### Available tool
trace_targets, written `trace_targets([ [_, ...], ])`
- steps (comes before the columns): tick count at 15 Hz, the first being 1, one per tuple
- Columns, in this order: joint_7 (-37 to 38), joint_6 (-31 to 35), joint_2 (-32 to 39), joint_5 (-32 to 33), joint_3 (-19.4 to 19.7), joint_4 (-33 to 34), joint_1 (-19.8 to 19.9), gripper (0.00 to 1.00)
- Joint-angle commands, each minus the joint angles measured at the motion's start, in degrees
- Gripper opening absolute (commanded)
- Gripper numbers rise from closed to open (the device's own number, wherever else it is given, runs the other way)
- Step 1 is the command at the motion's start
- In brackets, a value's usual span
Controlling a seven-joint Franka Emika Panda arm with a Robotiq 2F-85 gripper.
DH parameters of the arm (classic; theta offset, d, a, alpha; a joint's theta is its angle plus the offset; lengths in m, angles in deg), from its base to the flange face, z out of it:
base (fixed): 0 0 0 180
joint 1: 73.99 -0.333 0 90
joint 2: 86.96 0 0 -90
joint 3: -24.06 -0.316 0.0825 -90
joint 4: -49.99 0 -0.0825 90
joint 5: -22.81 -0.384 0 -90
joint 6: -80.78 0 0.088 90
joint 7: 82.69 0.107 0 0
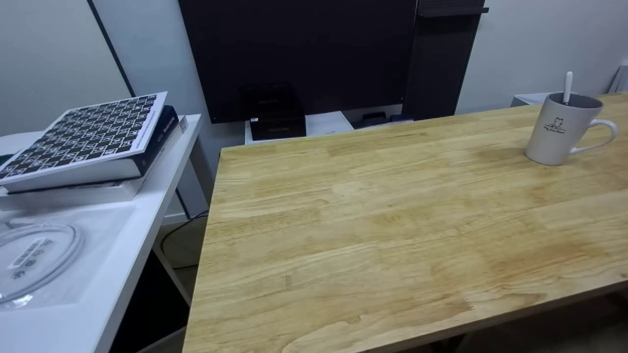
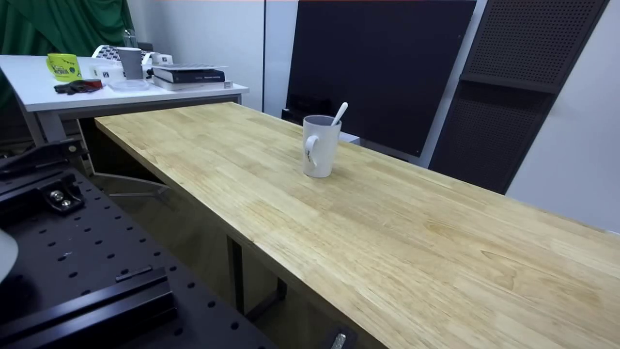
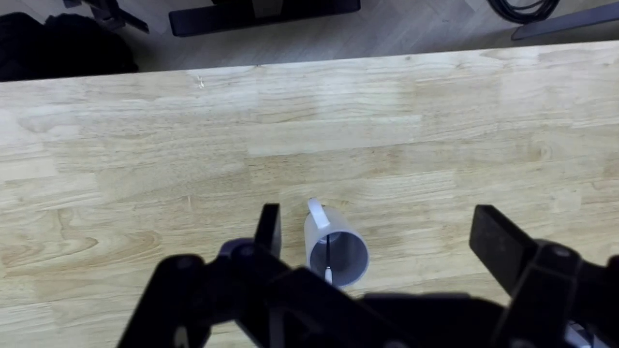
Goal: Pick up the spoon from the cup and put it on the table
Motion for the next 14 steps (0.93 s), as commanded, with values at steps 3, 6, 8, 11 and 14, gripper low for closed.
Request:
trace_targets([
  [3,2.07,-0.11,21.25,-1.19,0.35,16.85,1.13,1.0],
  [6,3.78,-0.95,31.53,-1.93,0.33,25.87,1.7,1.0],
  [8,4.32,-2.05,37.44,-2.78,0.34,31.46,2.06,1.0],
  [11,5.29,-3.14,44.99,-3.99,0.16,38.71,2.57,1.0],
  [14,5.53,-3.51,50.44,-5.53,-0.25,43.5,2.97,1.0],
])
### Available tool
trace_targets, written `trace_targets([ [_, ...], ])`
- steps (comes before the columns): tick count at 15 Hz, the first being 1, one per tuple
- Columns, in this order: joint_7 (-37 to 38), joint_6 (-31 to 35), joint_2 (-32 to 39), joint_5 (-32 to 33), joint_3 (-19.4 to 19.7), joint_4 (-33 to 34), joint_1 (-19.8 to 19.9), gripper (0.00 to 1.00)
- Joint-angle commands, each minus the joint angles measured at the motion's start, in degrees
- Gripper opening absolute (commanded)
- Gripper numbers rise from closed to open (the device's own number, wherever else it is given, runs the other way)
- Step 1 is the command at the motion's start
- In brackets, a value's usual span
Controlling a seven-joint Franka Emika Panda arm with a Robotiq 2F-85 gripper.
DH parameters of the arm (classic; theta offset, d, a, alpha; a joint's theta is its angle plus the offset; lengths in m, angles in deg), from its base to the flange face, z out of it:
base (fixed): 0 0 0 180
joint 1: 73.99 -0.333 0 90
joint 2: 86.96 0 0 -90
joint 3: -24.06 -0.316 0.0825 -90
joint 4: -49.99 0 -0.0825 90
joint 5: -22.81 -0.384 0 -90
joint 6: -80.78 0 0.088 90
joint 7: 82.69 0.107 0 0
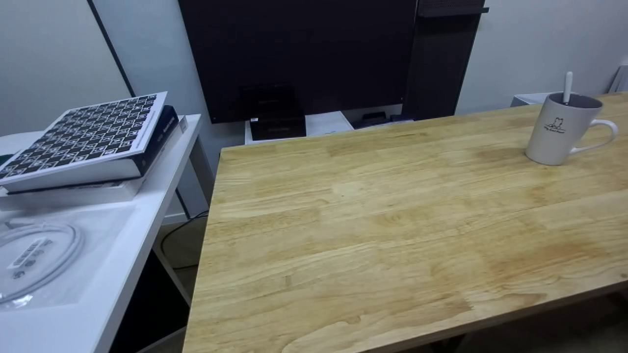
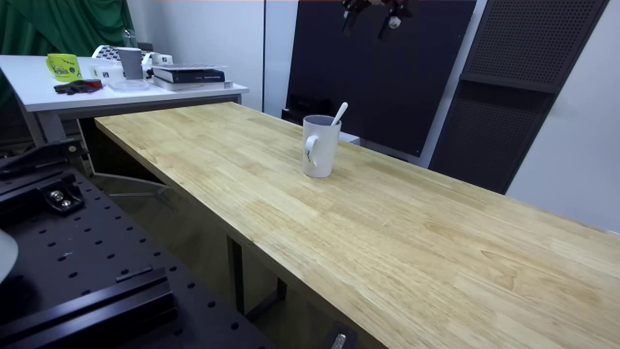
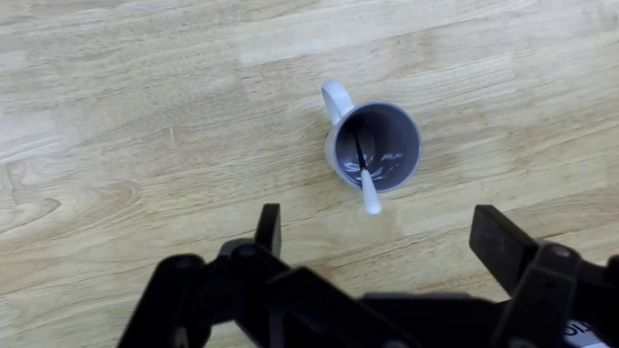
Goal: Pick up the spoon from the cup and put it on the table
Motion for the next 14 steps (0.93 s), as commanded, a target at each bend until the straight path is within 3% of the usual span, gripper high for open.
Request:
trace_targets([
  [1,1.98,-2.73,7.05,-2.42,-0.69,8.15,0.86,1.0],
  [14,0.35,2.82,12.58,-6.5,-1.97,6.1,1.13,1.0],
])
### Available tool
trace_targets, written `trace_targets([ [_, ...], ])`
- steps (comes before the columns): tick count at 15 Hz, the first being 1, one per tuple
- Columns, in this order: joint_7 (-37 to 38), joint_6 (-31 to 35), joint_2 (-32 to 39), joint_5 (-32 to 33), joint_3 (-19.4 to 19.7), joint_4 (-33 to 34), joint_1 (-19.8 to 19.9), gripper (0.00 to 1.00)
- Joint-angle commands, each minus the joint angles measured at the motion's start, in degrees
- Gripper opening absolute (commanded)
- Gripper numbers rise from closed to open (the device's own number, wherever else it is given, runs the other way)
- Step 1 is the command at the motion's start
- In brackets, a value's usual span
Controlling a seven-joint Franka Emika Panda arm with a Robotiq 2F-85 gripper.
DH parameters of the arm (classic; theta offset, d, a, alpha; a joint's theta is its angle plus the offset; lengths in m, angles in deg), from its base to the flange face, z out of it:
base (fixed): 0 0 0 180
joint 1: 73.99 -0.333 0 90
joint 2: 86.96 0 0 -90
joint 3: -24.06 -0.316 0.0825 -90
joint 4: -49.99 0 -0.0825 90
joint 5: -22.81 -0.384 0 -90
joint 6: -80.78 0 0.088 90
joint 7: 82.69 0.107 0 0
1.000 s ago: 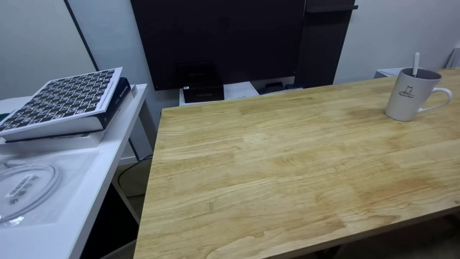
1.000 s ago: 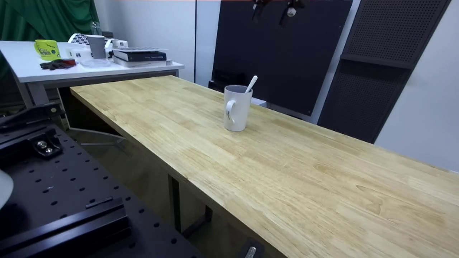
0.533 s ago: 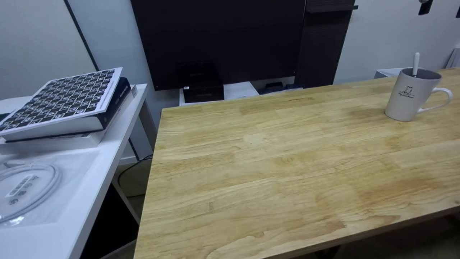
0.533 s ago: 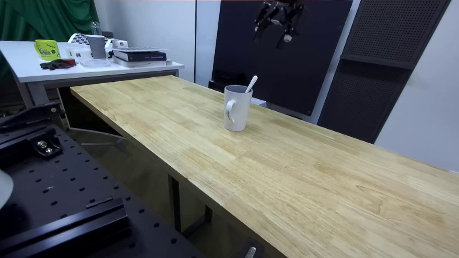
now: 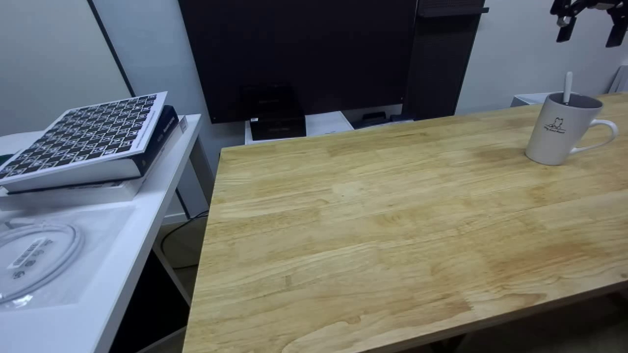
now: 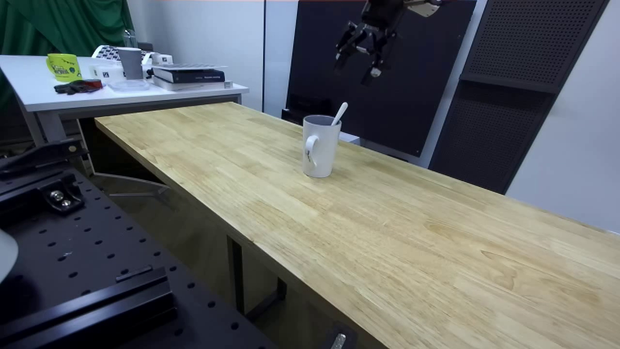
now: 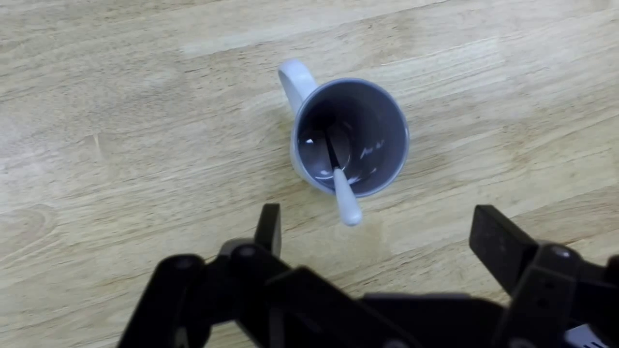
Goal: Pick up the spoon from the cup and put it on the table
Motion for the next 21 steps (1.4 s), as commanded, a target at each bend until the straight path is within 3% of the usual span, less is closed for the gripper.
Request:
trace_targets([
  [1,0.09,1.97,1.14,-1.12,-0.85,-0.19,0.95,1.0],
  [13,0.22,5.52,4.72,-0.71,-1.08,-0.17,1.0,1.0],
  [14,0.33,5.56,4.74,-0.68,-1.07,-0.15,0.96,0.75],
  [15,0.46,5.75,4.71,-0.5,-1.03,-0.2,0.82,0.74],
  [21,0.87,6.07,4.5,-0.38,-1.02,-0.12,0.76,0.31],
])
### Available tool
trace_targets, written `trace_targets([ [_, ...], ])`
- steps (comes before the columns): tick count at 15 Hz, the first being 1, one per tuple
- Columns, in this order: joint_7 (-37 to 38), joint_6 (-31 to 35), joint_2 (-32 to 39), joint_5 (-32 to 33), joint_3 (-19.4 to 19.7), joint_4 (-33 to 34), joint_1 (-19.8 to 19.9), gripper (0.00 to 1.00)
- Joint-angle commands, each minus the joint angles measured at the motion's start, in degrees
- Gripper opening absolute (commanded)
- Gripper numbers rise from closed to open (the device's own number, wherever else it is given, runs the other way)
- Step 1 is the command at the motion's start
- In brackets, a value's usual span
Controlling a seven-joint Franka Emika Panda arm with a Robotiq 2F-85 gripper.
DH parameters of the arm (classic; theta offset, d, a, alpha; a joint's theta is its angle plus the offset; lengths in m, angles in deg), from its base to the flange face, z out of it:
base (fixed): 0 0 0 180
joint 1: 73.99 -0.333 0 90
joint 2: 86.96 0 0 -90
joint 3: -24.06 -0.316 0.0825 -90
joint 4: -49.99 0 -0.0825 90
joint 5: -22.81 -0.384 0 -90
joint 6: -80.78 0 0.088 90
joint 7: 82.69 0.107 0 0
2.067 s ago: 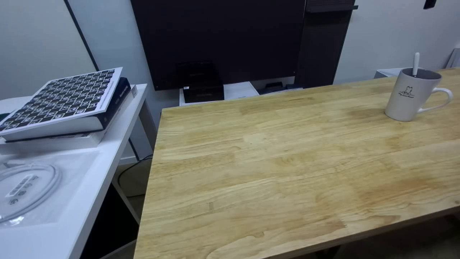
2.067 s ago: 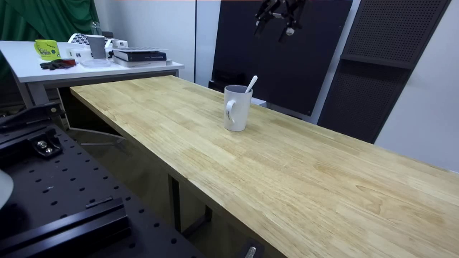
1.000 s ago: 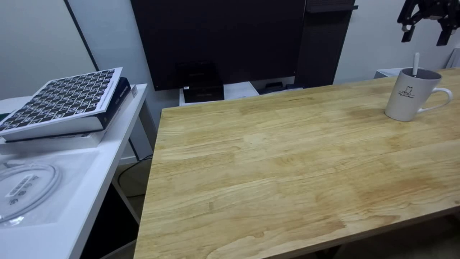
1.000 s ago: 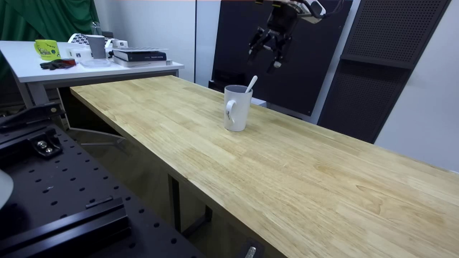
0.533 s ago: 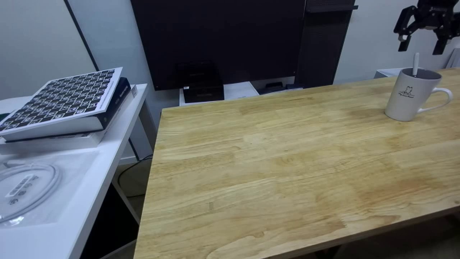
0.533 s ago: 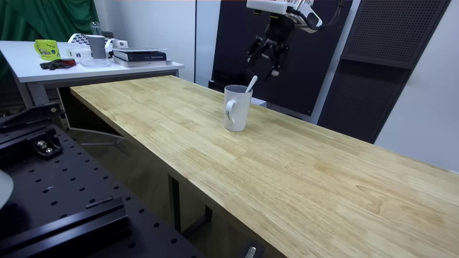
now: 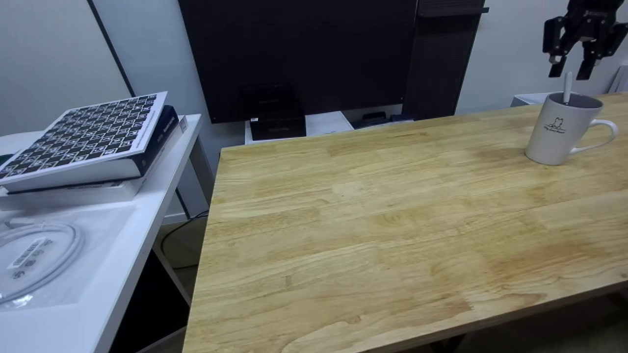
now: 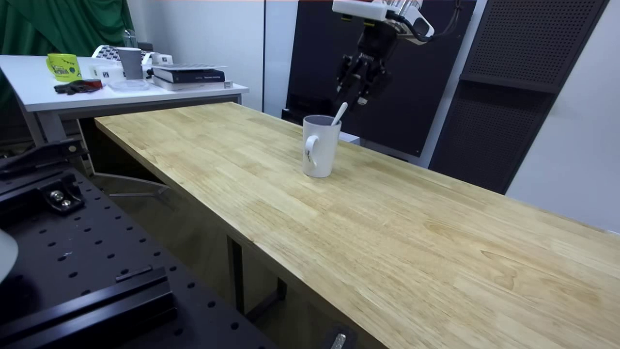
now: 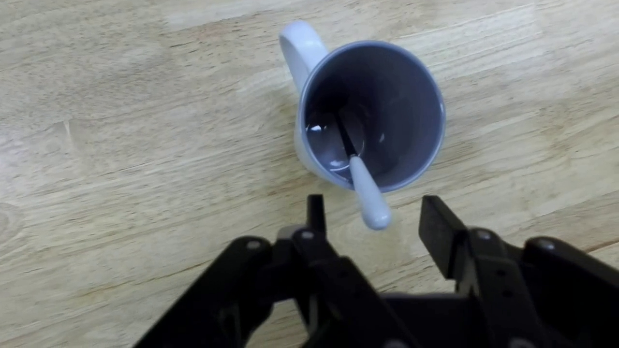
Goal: Pick up the spoon from the cup and put it on the table
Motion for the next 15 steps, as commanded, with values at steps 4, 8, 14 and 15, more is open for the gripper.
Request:
trace_targets([
  [4,2.9,-1.42,0.22,0.4,0.16,1.01,0.37,0.05],
  [8,5.35,-4.37,0.37,0.65,0.55,2.76,0.17,0.04],
  [14,7.4,-11.33,-1.47,3.07,0.47,10.65,-1.61,0.04],
  [15,7.35,-12.52,-1.91,3.89,0.43,12.35,-2.04,0.04],
])
